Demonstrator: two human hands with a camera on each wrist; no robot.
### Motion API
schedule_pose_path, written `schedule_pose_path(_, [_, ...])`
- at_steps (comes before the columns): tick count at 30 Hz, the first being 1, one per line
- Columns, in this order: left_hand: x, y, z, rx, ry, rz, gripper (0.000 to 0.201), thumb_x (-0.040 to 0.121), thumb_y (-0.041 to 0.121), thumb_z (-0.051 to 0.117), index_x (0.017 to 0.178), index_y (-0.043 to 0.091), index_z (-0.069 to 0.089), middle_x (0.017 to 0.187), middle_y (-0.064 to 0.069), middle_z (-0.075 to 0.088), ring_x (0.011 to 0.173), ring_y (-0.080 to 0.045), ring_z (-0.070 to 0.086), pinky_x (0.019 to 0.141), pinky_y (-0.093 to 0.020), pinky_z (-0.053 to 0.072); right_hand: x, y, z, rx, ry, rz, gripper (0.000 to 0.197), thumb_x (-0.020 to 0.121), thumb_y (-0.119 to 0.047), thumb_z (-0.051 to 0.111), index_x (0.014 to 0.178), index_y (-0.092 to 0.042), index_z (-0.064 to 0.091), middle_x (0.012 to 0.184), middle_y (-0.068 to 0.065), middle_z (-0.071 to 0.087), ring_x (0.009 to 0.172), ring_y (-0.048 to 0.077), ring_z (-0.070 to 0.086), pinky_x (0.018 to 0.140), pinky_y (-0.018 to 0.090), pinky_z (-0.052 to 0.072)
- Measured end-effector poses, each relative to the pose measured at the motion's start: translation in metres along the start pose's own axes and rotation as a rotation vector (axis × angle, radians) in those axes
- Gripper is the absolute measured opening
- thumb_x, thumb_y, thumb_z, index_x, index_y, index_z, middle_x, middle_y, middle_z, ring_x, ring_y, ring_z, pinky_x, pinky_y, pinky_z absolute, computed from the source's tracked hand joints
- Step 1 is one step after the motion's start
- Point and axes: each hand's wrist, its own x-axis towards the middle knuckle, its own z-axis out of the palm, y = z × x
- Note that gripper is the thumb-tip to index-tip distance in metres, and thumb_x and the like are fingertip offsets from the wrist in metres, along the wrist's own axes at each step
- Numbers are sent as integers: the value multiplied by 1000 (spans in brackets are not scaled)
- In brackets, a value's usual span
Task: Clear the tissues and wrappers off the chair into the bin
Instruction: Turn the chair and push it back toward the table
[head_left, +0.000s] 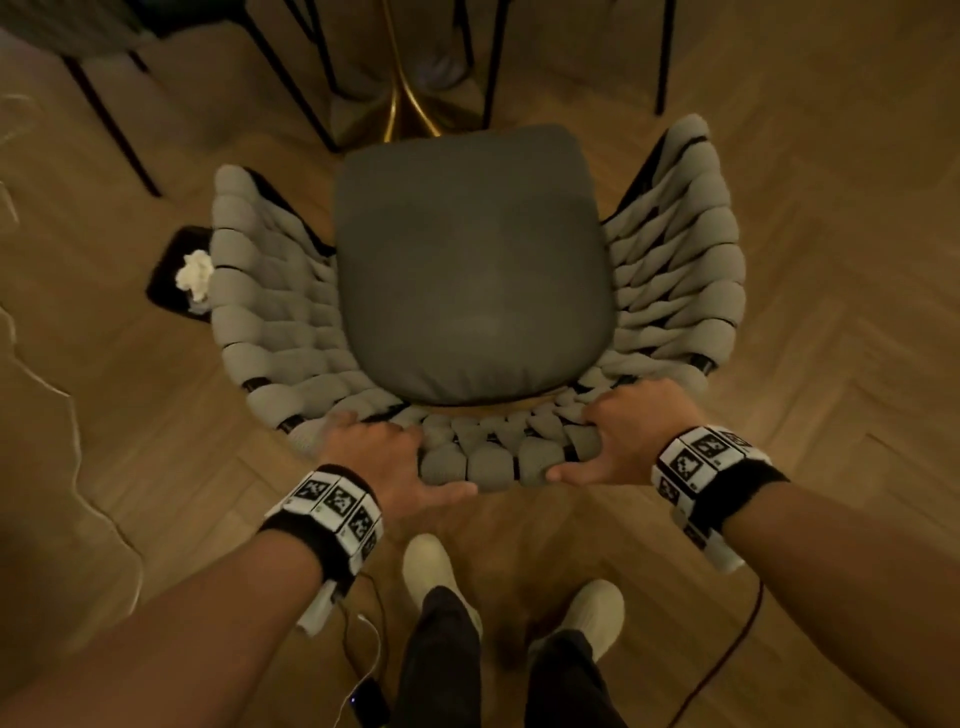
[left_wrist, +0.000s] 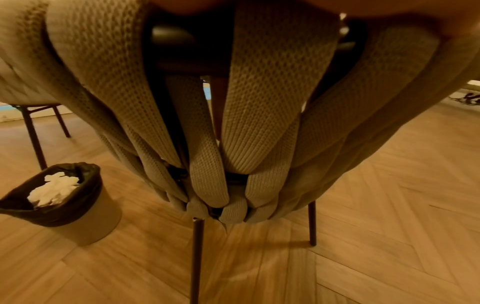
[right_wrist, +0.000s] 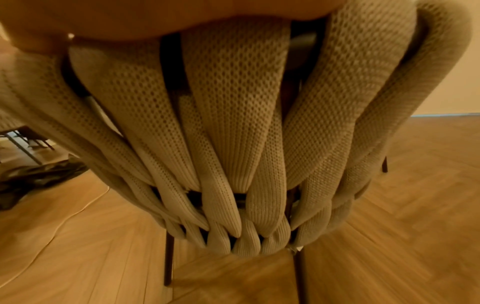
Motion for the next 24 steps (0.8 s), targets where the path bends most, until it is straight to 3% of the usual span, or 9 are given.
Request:
schedule_pose_path(4, [18,-50,-17,-11,-9,-1,101,46,99,10,94,26,60,80,3,64,80,-19,57,87,-43,39,37,-20,-34,-15,33,37,100,44,-102,6,74,-26,64,55,-4,57,51,16,53,48,28,43])
schedule_pose_path(8, [43,-95,-37,-18,1,27,96,45,99,12,76,22,59,63,2,53,68,-21,53,82,-43,44,72,-28,-65,-7,62,55,94,48,-101,12,72,-25,61,56,-5,54,52,14,51,52,30,48])
schedule_pose_path(12, [70,-126,-55,-15,21,27,99,43,100,9,74,21,59,67,0,60,68,-22,55,78,-42,47,110,-26,-95,-27,56,64,96,47,-101,10,72,-24,62,52,-5,51,47,11,44,48,27,40])
schedule_pose_path(17, [108,-162,-86,-17,13,18,96,43,100,11,69,22,59,63,0,59,63,-21,55,68,-39,49,160,-14,-128,-44,87,59,98,46,-101,9,71,-24,64,56,-4,58,50,13,51,49,27,42])
schedule_pose_path(24, [157,-201,-125,-21,3,-6,101,41,101,11,85,25,61,70,2,62,66,-19,57,66,-36,49,220,8,-169,24,89,56,101,41,-103,6,70,-26,64,59,-4,63,52,15,56,56,29,52])
